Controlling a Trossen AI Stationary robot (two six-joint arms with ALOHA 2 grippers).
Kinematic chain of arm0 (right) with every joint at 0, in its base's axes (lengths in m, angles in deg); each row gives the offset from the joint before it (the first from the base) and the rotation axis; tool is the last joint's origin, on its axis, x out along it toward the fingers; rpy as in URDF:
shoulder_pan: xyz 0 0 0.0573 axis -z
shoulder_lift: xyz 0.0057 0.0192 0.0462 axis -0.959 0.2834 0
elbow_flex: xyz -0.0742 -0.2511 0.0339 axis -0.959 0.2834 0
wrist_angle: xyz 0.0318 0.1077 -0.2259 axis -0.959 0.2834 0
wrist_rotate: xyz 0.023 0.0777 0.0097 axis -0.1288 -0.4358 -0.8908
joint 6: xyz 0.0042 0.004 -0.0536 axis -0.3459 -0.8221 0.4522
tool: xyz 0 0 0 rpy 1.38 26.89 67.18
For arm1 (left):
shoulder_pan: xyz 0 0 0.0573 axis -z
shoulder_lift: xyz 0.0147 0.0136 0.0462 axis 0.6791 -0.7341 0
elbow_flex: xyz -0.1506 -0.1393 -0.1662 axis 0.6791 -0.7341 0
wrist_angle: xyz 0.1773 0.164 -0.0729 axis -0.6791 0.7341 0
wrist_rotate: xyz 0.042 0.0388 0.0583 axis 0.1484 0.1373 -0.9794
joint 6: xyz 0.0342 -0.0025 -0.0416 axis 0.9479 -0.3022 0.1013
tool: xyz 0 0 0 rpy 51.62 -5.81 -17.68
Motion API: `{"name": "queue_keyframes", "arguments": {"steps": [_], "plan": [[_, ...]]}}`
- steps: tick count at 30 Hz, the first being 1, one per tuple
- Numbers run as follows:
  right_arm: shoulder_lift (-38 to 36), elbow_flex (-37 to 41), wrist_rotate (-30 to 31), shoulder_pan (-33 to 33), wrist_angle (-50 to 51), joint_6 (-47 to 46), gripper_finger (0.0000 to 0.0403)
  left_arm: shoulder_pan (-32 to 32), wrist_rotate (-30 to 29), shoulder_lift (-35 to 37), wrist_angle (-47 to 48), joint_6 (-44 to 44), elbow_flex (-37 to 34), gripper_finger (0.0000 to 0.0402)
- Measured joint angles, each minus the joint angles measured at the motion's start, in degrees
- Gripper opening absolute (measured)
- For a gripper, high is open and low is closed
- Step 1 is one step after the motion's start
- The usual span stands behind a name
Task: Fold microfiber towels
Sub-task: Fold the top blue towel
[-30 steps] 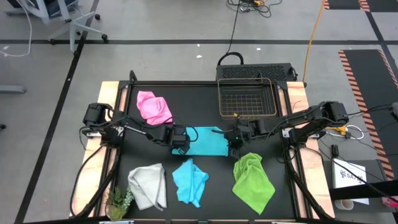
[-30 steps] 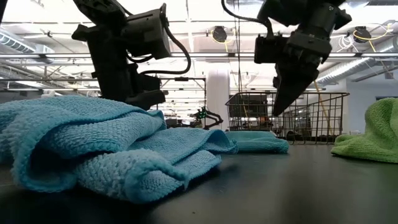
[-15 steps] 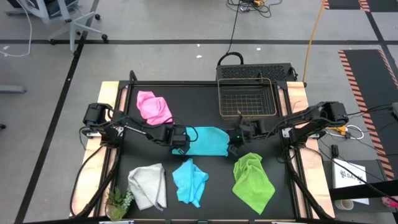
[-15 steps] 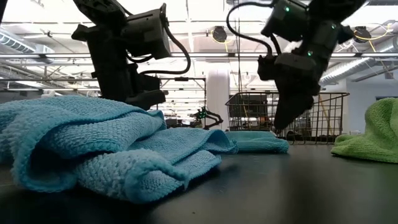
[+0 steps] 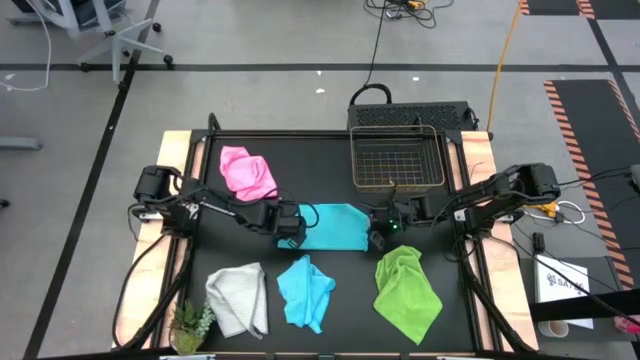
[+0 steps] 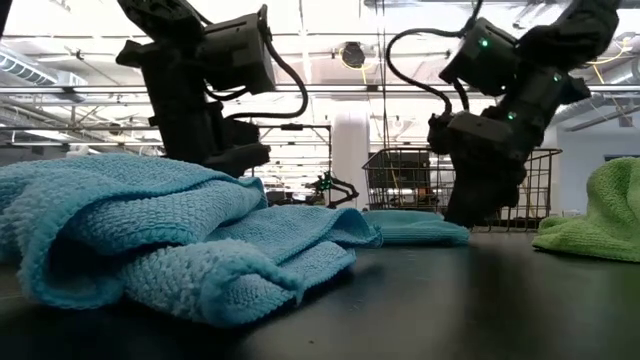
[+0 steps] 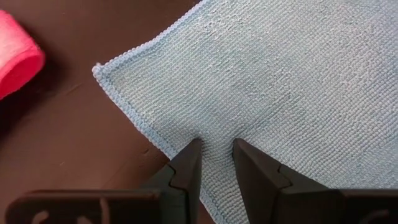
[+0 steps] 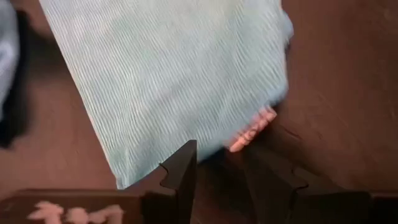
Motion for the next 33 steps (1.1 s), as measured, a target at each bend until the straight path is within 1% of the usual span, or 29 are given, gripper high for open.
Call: {"name": "queue_keyframes", "arguments": {"steps": [3, 6, 11, 18, 24, 27, 30, 33], "plan": [[0.00, 2.06, 0.02, 0.09, -5.69, -1.15, 0.0123, 0.00, 0.02, 0.00, -0.71, 0.09, -0.02, 0.0097], [0.00, 3.42, 0.00, 0.09, -8.07, -1.28, 0.0123, 0.00, 0.04, -0.02, -0.97, 0.09, 0.00, 0.0097], [0.00, 3.48, 0.26, 0.09, -8.15, -1.17, 0.0123, 0.00, 0.04, -0.02, -0.98, -0.02, 0.00, 0.0097], [1.34, 3.48, 2.98, 0.11, -8.94, -1.22, 0.0123, 0.00, 0.02, -0.02, -1.00, -0.54, 0.00, 0.0097], [4.41, 3.43, 2.86, 0.11, -13.58, -1.82, 0.0123, -0.04, 0.02, -0.02, -1.04, -0.94, 0.00, 0.0097], [4.57, 3.43, 2.54, 0.11, -14.44, -1.97, 0.0122, -0.04, 0.03, -0.02, -1.06, -0.95, 0.00, 0.0097], [4.61, 3.43, 3.12, 0.12, -14.49, -3.82, 0.0103, -0.04, 0.02, 0.00, -1.06, -0.97, 0.02, 0.0097], [4.63, 3.44, 2.58, 0.42, -14.31, -4.23, 0.0057, -0.02, 0.02, 0.00, -1.06, -1.01, 0.02, 0.0097]]}}
